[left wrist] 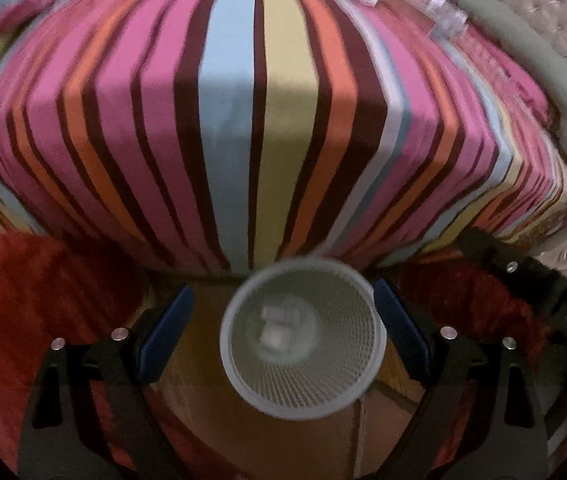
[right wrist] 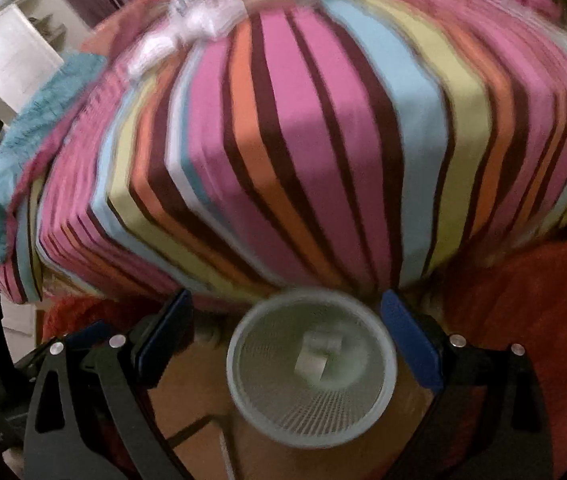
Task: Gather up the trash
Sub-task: 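Lift both tools from the wastebasket back toward the bed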
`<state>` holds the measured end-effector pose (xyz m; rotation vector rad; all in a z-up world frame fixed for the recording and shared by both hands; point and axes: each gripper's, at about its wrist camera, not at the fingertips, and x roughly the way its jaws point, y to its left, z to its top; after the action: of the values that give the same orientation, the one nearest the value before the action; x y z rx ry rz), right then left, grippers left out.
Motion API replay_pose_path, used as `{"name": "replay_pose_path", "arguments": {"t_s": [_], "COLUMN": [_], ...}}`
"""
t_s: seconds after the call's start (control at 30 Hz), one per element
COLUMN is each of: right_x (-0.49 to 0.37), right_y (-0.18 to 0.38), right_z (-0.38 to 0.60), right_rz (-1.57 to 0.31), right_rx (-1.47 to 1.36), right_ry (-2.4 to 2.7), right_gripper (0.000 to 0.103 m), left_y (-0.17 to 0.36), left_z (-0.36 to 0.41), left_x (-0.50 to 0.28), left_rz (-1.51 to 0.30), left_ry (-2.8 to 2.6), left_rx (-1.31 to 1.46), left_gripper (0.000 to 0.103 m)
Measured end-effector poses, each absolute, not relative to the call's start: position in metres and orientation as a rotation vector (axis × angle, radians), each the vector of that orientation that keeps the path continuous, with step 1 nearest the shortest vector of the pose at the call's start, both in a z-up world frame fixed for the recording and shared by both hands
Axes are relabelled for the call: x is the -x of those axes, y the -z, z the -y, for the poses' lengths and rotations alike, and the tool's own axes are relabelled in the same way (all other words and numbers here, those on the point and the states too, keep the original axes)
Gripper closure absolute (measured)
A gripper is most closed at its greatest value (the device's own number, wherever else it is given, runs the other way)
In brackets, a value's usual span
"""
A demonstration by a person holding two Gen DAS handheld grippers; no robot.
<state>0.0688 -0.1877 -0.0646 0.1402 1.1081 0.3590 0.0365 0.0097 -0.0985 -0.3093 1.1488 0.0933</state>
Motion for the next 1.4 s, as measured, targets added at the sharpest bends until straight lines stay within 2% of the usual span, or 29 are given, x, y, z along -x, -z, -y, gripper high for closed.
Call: {"name": "replay_pose_path", "arguments": {"t_s": [0.17,0.4,0.87,1.4], "right_x": [-0.076,-0.091,-0.145,-0.234], "right_y": [0.034,0.015,0.01,-0.015], "right_z": [0.194,0.199,0.212,0.212], "right_rz": [-0.947,-0.873,-0.862,-0.828], "right_rx": [-0.136,-0.148,-0.13,-0.083], "right_ry": [-0.348,-0.336,-0.285,-0.264], "right_gripper": [0.012,0.012,0.012,0.012], "left_y": [0.071,0.044,0.033,0.008], "left_z": [-0.017,-0.025,-0.055,-0.08], "left_x": [-0.039,-0.054,-0.112,-0.222], "left_rz": [-1.042,-0.947,-0.926,-0.91], "left_ry": [-0.109,-0.131,-0.155,-0.187], "left_rx": [0.295,0.256,0.289,0.32], "left_gripper": [0.014,0.014,0.014,0.014]}}
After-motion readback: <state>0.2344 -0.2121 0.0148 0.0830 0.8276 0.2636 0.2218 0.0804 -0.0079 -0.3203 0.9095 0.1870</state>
